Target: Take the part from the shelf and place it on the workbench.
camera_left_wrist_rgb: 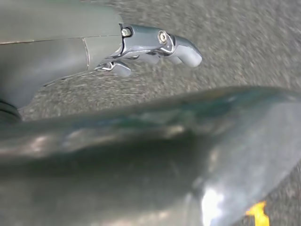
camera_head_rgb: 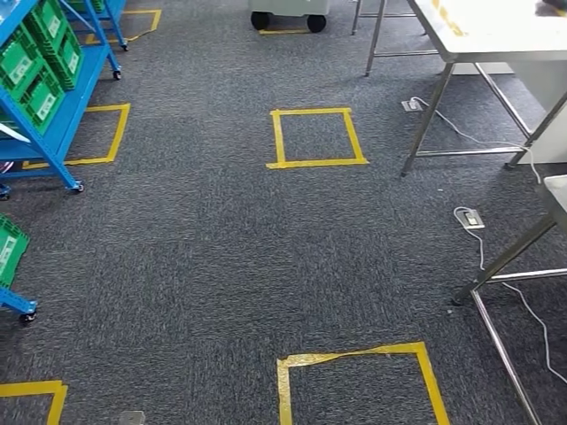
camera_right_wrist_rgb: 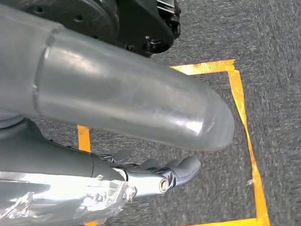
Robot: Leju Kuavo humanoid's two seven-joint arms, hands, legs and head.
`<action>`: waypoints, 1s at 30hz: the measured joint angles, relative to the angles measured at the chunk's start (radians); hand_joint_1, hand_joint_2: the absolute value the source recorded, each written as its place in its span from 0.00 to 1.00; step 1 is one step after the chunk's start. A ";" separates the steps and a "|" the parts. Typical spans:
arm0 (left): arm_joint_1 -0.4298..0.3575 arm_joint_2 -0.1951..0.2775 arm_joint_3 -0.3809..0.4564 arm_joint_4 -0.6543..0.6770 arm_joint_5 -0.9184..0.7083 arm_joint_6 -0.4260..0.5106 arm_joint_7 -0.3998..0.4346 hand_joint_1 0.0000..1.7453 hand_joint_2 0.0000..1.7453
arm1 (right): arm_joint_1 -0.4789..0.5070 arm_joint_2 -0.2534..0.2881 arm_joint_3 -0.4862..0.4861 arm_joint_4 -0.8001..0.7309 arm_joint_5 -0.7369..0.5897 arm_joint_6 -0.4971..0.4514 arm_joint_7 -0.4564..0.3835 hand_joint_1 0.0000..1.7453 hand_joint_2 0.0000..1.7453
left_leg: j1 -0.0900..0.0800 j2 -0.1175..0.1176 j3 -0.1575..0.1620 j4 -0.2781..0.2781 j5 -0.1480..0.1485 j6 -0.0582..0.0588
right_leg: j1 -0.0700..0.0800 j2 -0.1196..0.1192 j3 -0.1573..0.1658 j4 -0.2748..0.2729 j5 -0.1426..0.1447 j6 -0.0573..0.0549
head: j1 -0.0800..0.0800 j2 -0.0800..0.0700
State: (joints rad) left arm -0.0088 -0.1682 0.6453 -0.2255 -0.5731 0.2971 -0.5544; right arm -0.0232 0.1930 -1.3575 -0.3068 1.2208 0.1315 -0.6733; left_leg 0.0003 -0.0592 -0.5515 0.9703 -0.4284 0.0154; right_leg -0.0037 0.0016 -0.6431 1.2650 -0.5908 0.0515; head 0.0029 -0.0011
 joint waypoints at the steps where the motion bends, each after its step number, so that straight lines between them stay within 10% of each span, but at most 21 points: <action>1: 0.001 0.000 0.002 0.000 -0.001 0.002 0.002 0.00 0.00 | -0.001 -0.002 0.000 0.002 0.003 0.000 -0.001 0.00 0.00 | 0.001 -0.015 0.001 0.001 0.000 -0.002 | -0.003 0.012 0.029 -0.065 0.040 0.000 | 0.000 0.000; 5: 0.000 -0.001 0.009 0.000 -0.002 0.004 0.007 0.00 0.00 | -0.008 -0.007 0.001 0.013 0.012 0.000 -0.007 0.00 0.00 | 0.002 -0.066 -0.011 0.008 0.006 -0.023 | -0.015 0.091 0.116 -0.250 0.099 -0.001 | -0.001 0.000; 7: 0.004 -0.001 0.015 0.000 -0.002 0.004 0.007 0.00 0.00 | -0.011 -0.008 0.002 0.016 0.013 0.000 -0.008 0.00 0.00 | 0.007 -0.079 -0.021 0.009 0.011 -0.035 | -0.011 0.069 0.117 -0.250 0.103 -0.015 | -0.001 0.000; 9: 0.007 -0.002 0.019 0.000 -0.002 0.006 0.007 0.00 0.00 | -0.013 -0.010 0.002 0.017 0.014 -0.001 -0.008 0.00 0.00 | 0.005 -0.035 -0.039 0.042 -0.012 -0.043 | -0.009 0.043 0.116 -0.253 0.108 -0.029 | -0.006 0.000; 11: 0.004 -0.002 0.020 0.000 -0.002 0.006 0.007 0.00 0.00 | -0.010 -0.012 0.002 0.017 0.014 -0.001 -0.009 0.00 0.00 | 0.002 0.029 -0.093 0.158 -0.078 -0.047 | -0.005 0.011 0.114 -0.256 0.109 -0.038 | -0.011 0.000; 14: 0.002 -0.002 0.022 0.000 -0.003 0.008 0.007 0.00 0.00 | -0.010 -0.013 0.002 0.018 0.014 -0.002 -0.009 0.00 0.00 | 0.002 0.048 -0.163 0.315 -0.136 -0.048 | 0.001 -0.039 0.111 -0.256 0.108 -0.043 | -0.012 0.000; 16: 0.005 -0.003 0.024 0.000 -0.004 0.012 0.008 0.00 0.00 | -0.013 -0.014 0.002 0.020 0.015 -0.005 -0.009 0.00 0.00 | 0.000 0.056 -0.124 0.251 -0.089 -0.043 | 0.003 -0.065 0.113 -0.256 0.107 -0.043 | -0.012 0.000; 20: -0.002 -0.003 0.029 0.000 -0.013 0.020 0.008 0.00 0.00 | -0.018 -0.015 0.003 0.025 0.017 -0.013 -0.010 0.00 0.00 | -0.019 0.144 -0.004 0.024 -0.012 -0.021 | 0.011 -0.111 0.119 -0.253 0.098 -0.032 | -0.012 0.000; 23: 0.000 -0.002 0.038 0.000 -0.019 0.027 0.008 0.00 0.00 | -0.025 -0.020 0.004 0.029 0.021 -0.018 -0.011 0.00 0.00 | -0.018 0.114 -0.004 0.008 -0.011 -0.008 | 0.013 -0.129 0.123 -0.251 0.089 -0.018 | -0.010 0.000; 27: 0.000 -0.003 0.053 0.000 -0.022 0.035 0.012 0.00 0.00 | -0.026 -0.024 0.007 0.035 0.026 -0.024 -0.010 0.00 0.00 | -0.008 0.064 -0.003 0.004 -0.004 0.008 | 0.006 -0.020 0.042 -0.065 -0.011 0.000 | 0.000 0.000; 30: 0.003 -0.004 0.065 0.000 -0.032 0.039 0.022 0.00 0.00 | -0.024 -0.026 0.009 0.041 0.029 -0.029 -0.007 0.00 0.00 | -0.007 0.017 -0.003 0.005 -0.003 0.009 | 0.003 -0.003 -0.014 0.033 -0.023 0.004 | 0.004 0.000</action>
State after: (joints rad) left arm -0.0063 -0.1726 0.7100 -0.2255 -0.6048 0.3356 -0.5328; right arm -0.0476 0.1671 -1.3483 -0.2660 1.2499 0.1024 -0.6802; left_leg -0.0069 -0.0418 -0.5546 0.9753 -0.4313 0.0247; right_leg -0.0004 -0.0013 -0.6572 1.2977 -0.6134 0.0551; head 0.0064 -0.0011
